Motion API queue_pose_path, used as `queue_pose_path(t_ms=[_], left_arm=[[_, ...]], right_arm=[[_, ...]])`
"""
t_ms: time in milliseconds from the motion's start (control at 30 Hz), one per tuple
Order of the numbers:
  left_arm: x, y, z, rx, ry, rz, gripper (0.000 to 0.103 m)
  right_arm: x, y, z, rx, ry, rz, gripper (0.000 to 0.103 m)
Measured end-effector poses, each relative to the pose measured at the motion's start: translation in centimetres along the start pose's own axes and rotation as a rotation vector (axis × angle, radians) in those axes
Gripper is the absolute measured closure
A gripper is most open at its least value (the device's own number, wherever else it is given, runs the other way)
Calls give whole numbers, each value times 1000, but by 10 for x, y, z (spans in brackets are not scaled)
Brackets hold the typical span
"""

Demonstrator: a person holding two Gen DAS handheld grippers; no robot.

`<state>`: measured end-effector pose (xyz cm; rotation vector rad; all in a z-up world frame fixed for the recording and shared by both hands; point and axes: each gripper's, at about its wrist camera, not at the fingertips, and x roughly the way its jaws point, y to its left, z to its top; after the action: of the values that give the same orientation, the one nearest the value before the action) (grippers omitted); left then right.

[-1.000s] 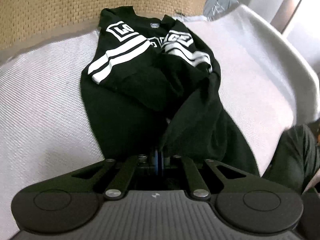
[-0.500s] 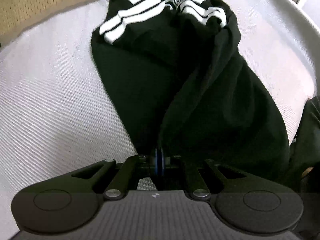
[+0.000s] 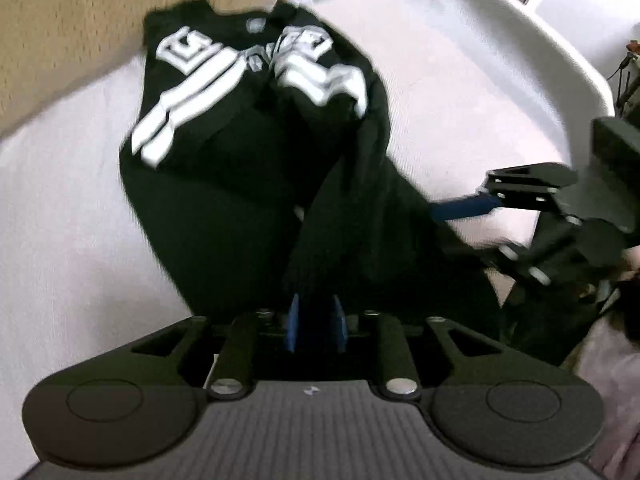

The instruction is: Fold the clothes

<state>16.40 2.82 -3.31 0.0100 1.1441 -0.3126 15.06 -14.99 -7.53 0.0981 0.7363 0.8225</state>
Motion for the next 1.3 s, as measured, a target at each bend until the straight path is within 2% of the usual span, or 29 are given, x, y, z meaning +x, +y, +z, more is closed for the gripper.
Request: queue_pose_path(t_ms=[67,200,300,400,500,633,733,867,1033,1067,1133,1200,1300], left_arm=[[-2,-6,13,12,-32,20,75],[4,-21,39,40,-110,54,74],[20,-34,58,82,-184,106,64],[38,-49,77,128,-232,114,64],[58,-65,97,180,-263,116,64],[85,-89,120,308,-257,95,64],[108,-109,133,449,-216,144,63],[143,-121,146,552,-134,212,62],[172,-124,158,584,-46,316,81],[174,-123,159,583,-36,319,83],[177,-121,160,580,-24,325,96],[170,-116,160,563,-58,307,97],[143,-100,162,464,-159,264,97]], right_arm=[[-3,-16,4,-6,-39,-62,52],[15,-16,9,-40,-63,-83,53],[25,-12,4,-59,-67,-134,53],[20,-20,-7,-4,-118,-110,53],[23,-20,-14,-8,-107,-109,53],[22,-23,-16,-12,-129,-93,53],[26,-28,-18,13,-134,-79,53],[26,-28,-21,1,-141,-73,53],[23,-29,-24,-3,-142,-64,53],[22,-30,-25,-4,-143,-63,53],[21,-31,-26,-5,-142,-60,53],[19,-32,-27,-6,-150,-49,53],[18,-36,-30,-2,-154,-40,52]])
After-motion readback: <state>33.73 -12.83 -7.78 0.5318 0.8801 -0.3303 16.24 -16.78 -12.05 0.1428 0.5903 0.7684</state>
